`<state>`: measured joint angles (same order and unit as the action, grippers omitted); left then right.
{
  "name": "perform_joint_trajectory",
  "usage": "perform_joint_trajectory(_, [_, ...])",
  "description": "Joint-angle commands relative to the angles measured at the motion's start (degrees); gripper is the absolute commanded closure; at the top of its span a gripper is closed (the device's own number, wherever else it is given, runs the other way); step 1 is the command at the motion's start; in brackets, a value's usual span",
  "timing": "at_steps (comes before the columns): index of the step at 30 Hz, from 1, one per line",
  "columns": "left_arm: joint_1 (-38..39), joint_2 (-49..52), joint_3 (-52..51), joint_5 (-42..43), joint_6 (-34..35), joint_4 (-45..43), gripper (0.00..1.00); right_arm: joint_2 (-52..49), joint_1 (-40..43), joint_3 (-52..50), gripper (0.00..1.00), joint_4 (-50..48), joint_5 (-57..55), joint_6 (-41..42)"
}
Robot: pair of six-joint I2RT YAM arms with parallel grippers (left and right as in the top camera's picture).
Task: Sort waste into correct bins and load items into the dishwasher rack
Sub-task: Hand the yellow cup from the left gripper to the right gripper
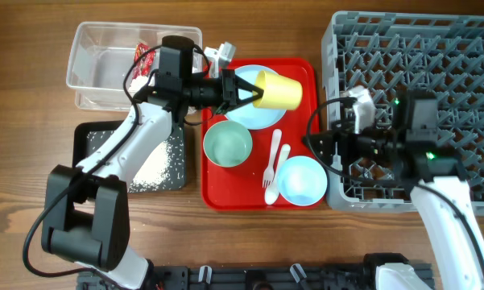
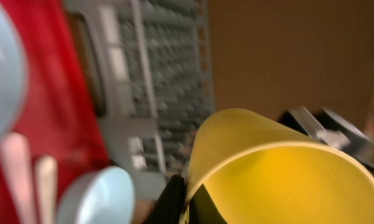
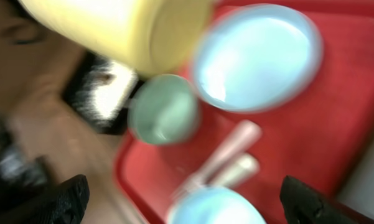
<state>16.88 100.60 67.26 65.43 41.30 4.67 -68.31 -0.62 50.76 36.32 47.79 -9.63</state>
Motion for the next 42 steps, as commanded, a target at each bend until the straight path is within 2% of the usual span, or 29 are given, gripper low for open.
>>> perform_joint_trajectory(1, [1.18, -0.37, 0.46, 9.57, 1.64, -0.13, 0.96, -4.07, -0.13, 1.16, 0.0, -4.22, 18.23, -5.35])
perform_joint_trajectory(13, [2.58, -0.37, 0.46, 11.19, 2.97, -0.15, 0.96, -7.67, -0.17, 1.16, 0.01, -24.35, 24.98, 2.34])
perform_joint_trajectory(19, [2.89, -0.37, 0.46, 11.61, 4.42, -0.2, 0.96, -7.67, -0.17, 1.14, 0.13, -24.74, 28.2, 2.34])
perform_joint_trajectory(27, [2.89, -0.37, 0.46, 12.13, 5.68, -0.22, 0.96, -7.67, -0.17, 1.16, 0.15, -24.83, 28.13, 3.63])
perform_joint_trajectory(30, [2.89, -0.37, 0.46, 12.15, 5.7, -0.22, 0.96, -7.67, -0.17, 1.14, 0.21, -24.85, 28.13, 3.63])
perform_joint_trajectory(36, [2.91, -0.37, 0.46, 12.2, 6.43, -0.22, 0.96, -7.67, -0.17, 1.14, 0.23, -24.79, 26.86, 3.91])
perform_joint_trajectory(42, [2.95, -0.37, 0.46, 12.15, 7.21, -0.24, 0.96, -7.67, -0.17, 1.14, 0.31, -24.79, 26.86, 4.31])
